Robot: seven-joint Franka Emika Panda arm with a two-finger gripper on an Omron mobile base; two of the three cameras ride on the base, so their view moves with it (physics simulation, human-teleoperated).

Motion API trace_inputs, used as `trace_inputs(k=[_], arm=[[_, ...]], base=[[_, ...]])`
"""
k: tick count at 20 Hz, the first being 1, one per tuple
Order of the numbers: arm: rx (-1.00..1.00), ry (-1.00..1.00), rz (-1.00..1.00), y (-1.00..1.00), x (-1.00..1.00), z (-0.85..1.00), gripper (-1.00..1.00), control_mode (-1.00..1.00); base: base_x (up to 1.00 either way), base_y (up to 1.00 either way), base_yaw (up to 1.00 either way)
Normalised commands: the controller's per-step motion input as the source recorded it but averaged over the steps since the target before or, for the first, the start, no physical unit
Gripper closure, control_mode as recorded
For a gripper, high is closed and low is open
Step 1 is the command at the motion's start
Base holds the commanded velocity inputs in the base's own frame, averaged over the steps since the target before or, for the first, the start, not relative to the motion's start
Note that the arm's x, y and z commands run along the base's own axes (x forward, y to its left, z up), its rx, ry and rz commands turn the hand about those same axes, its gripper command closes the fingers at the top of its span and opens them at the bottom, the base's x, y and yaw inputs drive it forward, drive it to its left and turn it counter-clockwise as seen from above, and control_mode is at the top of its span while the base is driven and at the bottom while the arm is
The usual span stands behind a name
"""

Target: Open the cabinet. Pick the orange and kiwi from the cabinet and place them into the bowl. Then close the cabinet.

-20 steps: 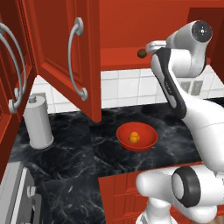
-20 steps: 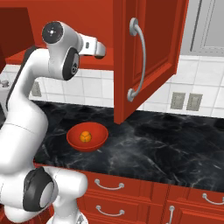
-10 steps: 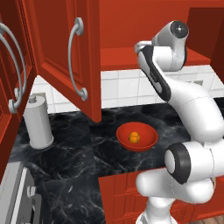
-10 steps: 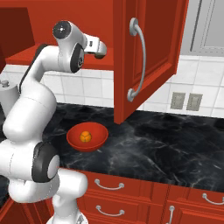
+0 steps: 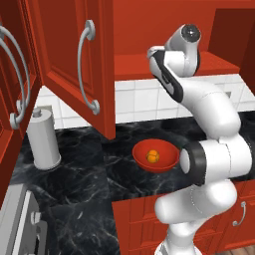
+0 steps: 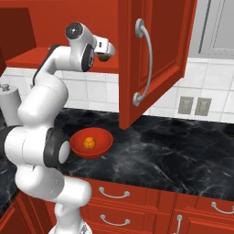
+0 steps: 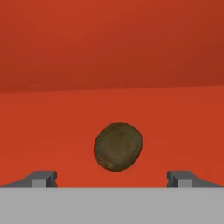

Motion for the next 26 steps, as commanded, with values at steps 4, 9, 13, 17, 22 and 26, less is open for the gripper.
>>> trace_inputs(k=[4,9,13,17,22,26], arm=[[0.0,0.0,0.0,0.0,0.56,-0.3,-1.0,-1.0],[0.0,0.0,0.0,0.0,0.4,-0.11,-1.0,-1.0],[0.0,0.0,0.0,0.0,0.27,-0.07,-1.0,-1.0],[0.0,0.0,0.0,0.0,0.25,-0.09,-1.0,-1.0],[0.0,0.0,0.0,0.0,0.11,-0.21,1.0,-1.0],[0.0,0.0,0.0,0.0,0.0,-0.05,1.0,-1.0]], base=[[0.0,0.0,0.0],[0.0,0.0,0.0],[0.0,0.0,0.0],[0.0,0.0,0.0],[0.0,0.0,0.0],[0.0,0.0,0.0]])
